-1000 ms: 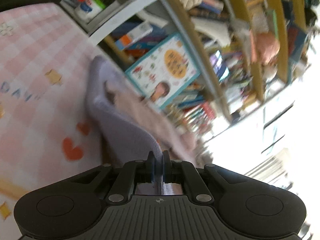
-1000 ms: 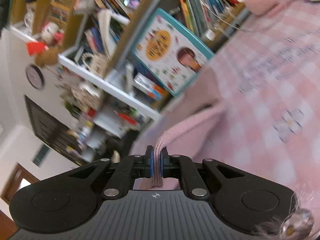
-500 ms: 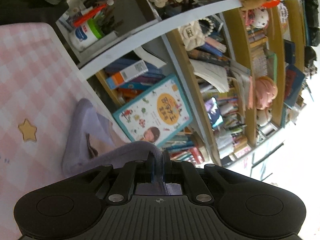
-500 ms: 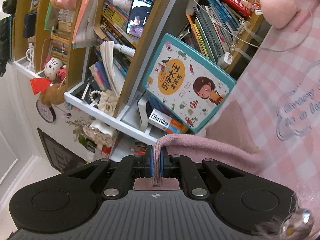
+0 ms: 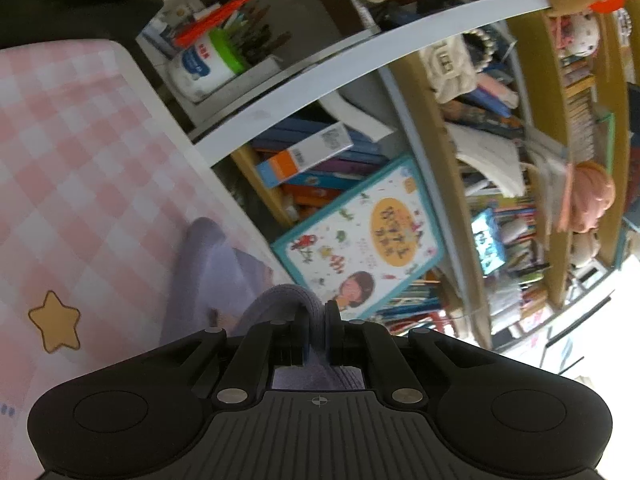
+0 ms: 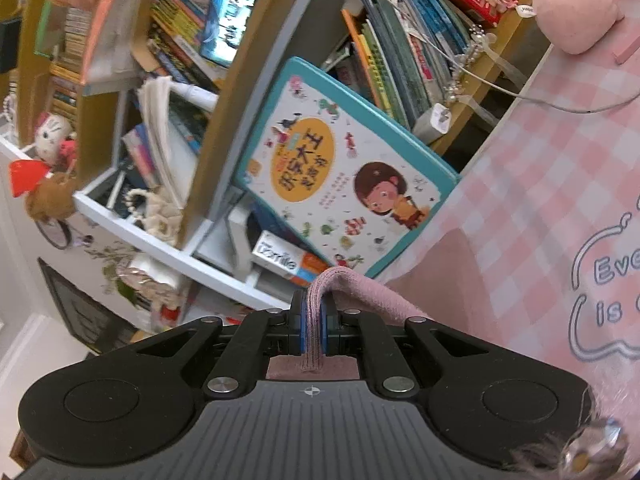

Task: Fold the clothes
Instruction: 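Lift both side edges with both tools and fold them over the body, then open both tools and release the folded edges onto the sweatshirt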

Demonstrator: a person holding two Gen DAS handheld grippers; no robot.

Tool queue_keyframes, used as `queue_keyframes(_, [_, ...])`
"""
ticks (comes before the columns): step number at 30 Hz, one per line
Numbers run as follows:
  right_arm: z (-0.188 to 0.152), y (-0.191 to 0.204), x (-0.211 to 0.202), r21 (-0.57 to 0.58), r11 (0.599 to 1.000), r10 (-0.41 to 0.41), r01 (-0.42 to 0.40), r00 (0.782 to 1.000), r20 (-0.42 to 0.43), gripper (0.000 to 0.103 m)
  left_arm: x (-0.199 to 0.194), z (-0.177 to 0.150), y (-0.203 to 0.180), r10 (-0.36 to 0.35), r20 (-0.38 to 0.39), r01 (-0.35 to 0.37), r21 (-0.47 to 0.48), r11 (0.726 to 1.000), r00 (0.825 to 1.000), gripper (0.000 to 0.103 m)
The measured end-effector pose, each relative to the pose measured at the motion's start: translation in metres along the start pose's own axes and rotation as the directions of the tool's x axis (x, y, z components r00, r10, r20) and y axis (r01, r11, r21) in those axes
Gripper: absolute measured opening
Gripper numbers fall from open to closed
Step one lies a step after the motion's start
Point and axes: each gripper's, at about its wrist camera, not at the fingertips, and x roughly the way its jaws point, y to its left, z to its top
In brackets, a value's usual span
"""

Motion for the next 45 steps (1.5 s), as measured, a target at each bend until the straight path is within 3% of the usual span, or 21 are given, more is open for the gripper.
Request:
queue_keyframes(9, [0.003,-0.026,0.031,0.019,0.995,-0.097,0.098,0.995,-0.023,0.007,0.025,0.002,0.02,0.097,-0.041,-0.097,-0.002,0.995,0.994,0.006])
queue_keyframes(16, [0.001,-0.045,0.041,0.053,0.991,-0.124,0.126,0.992,-0.038,0.01,0.032,0.001,0.024,0.141,-0.053,-0.14,0.024,0.99,0.989,0.008])
queue_keyframes(18, [0.001,-0.048,0.041,0.055,0.989,-0.133,0.135,0.991,-0.032,0.013,0.033,0.002,0.022,0.162,-0.058,-0.16,0.034,0.987,0.985,0.015])
queue_keyframes(20, [0.002,-0.048,0.039,0.05,0.988,-0.147,0.148,0.989,-0.018,0.028,0.033,0.003,0.021,0.188,-0.06,-0.187,0.034,0.982,0.98,0.029])
queue_keyframes(21, [0.003,-0.047,0.037,0.045,0.987,-0.152,0.152,0.988,-0.009,0.036,0.032,0.004,0.02,0.192,-0.059,-0.19,0.032,0.981,0.98,0.041])
queue_keyframes(22, [0.004,-0.047,0.035,0.04,0.988,-0.152,0.152,0.988,0.001,0.038,0.03,0.005,0.02,0.193,-0.057,-0.191,0.029,0.981,0.98,0.05])
queue_keyframes(25, [0.008,-0.044,0.029,0.024,0.988,-0.152,0.152,0.988,0.019,0.039,0.021,0.007,0.011,0.194,-0.018,-0.192,0.07,0.979,0.981,0.061])
queue_keyframes(28, [0.009,-0.036,0.026,-0.04,0.983,-0.178,0.179,0.984,0.032,0.04,0.015,0.006,-0.002,0.227,0.015,-0.226,0.17,0.959,0.974,0.061])
queue_keyframes(30, [0.006,-0.027,0.029,-0.137,0.965,-0.222,0.224,0.974,0.032,0.041,0.013,0.005,-0.013,0.256,0.03,-0.255,0.258,0.932,0.966,0.061])
queue_keyframes(31, [0.004,-0.022,0.031,-0.184,0.952,-0.244,0.246,0.969,0.034,0.041,0.015,0.002,-0.02,0.287,0.04,-0.284,0.326,0.902,0.957,0.061])
queue_keyframes(34, [-0.006,-0.009,0.041,-0.353,0.885,-0.313,0.304,0.949,0.032,0.041,0.023,-0.017,-0.048,0.351,0.059,-0.323,0.554,0.767,0.935,0.061])
queue_keyframes(38, [-0.023,0.007,0.057,-0.542,0.774,-0.369,0.328,0.929,0.035,0.04,0.031,-0.045,-0.076,0.339,0.038,-0.252,0.749,0.613,0.94,0.06])
queue_keyframes(39, [-0.027,0.011,0.061,-0.582,0.742,-0.38,0.333,0.924,0.044,0.038,0.034,-0.05,-0.08,0.328,0.017,-0.218,0.78,0.587,0.945,0.056])
queue_keyframes(40, [-0.03,0.014,0.065,-0.617,0.708,-0.395,0.342,0.917,0.055,0.037,0.037,-0.054,-0.083,0.325,0.0,-0.193,0.805,0.561,0.946,0.039])
queue_keyframes(42, [-0.035,0.017,0.074,-0.674,0.632,-0.444,0.382,0.892,0.089,0.034,0.047,-0.06,-0.086,0.361,-0.013,-0.182,0.847,0.5,0.932,0.023])
queue_keyframes(43, [-0.038,0.018,0.079,-0.699,0.593,-0.467,0.4,0.878,0.106,0.028,0.053,-0.061,-0.085,0.377,-0.011,-0.183,0.861,0.475,0.926,0.022])
queue_keyframes(45, [-0.041,0.016,0.087,-0.735,0.535,-0.492,0.416,0.861,0.129,0.026,0.063,-0.057,-0.082,0.381,-0.014,-0.179,0.866,0.467,0.925,0.022])
